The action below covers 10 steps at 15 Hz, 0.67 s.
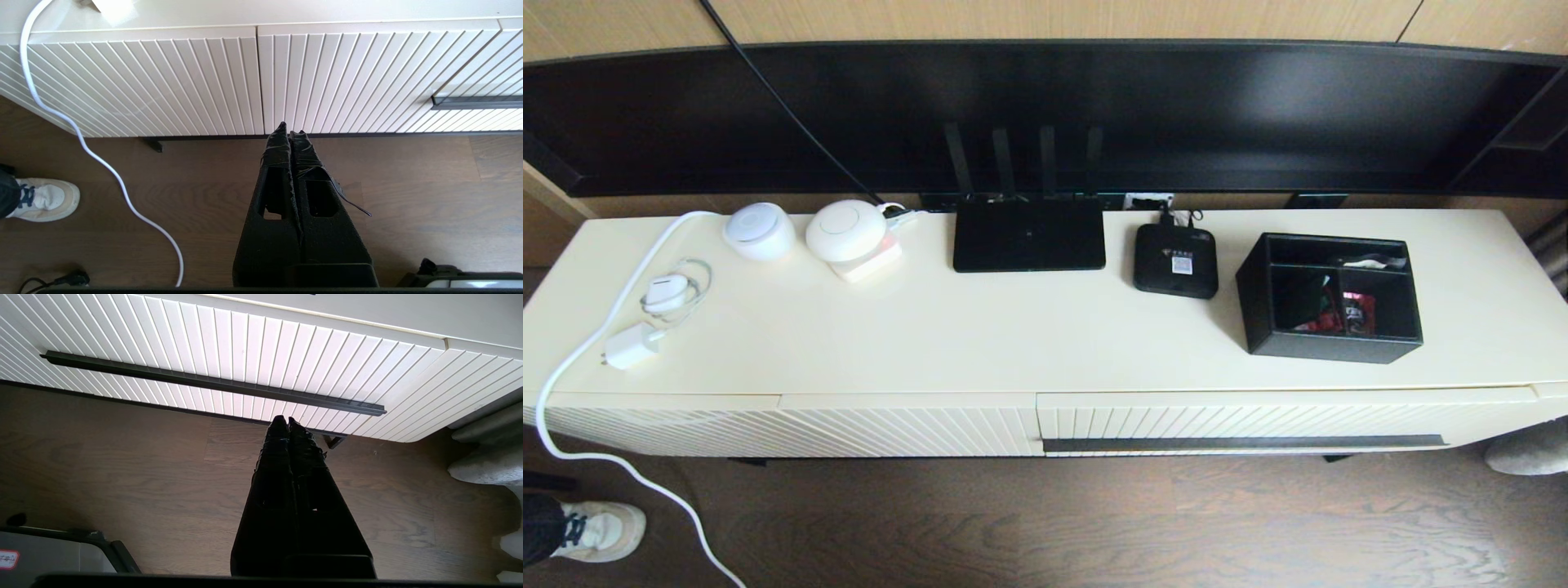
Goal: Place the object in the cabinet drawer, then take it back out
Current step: Open the drawer
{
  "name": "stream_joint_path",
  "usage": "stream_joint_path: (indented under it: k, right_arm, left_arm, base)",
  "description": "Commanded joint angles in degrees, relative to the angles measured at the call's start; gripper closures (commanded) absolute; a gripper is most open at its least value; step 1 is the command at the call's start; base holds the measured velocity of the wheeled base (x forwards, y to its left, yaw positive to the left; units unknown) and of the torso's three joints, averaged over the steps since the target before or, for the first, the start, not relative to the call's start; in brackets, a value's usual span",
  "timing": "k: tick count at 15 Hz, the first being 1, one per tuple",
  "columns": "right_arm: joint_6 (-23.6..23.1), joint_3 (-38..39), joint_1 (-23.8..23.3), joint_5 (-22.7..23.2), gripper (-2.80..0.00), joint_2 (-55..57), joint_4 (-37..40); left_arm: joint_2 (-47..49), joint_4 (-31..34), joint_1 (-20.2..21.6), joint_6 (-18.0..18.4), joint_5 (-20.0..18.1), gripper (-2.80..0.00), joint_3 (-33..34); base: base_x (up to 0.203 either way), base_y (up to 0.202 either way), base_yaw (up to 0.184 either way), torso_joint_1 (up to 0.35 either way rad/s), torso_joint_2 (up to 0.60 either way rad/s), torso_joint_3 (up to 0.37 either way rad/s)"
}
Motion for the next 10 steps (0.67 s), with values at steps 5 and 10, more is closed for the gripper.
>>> stream_joint_path:
  k: [5,10]
  right_arm:
    - [-0.09,0.01,-0.02,0.08,0.00,0.07,-0.01]
    - [-0.21,0.01,0.02,0.08,0.00,0.07,0.01]
  left_arm:
    - [0.09,0.00,0.00,0.01,0.01,0.00,0.01]
    - [0.09,0.00,0.00,0.01,0.01,0.00,-0.08]
  base:
    - [0.000,0.000,0.000,0.000,0.00,0.000]
    - [0.000,0.000,0.000,0.000,0.00,0.000]
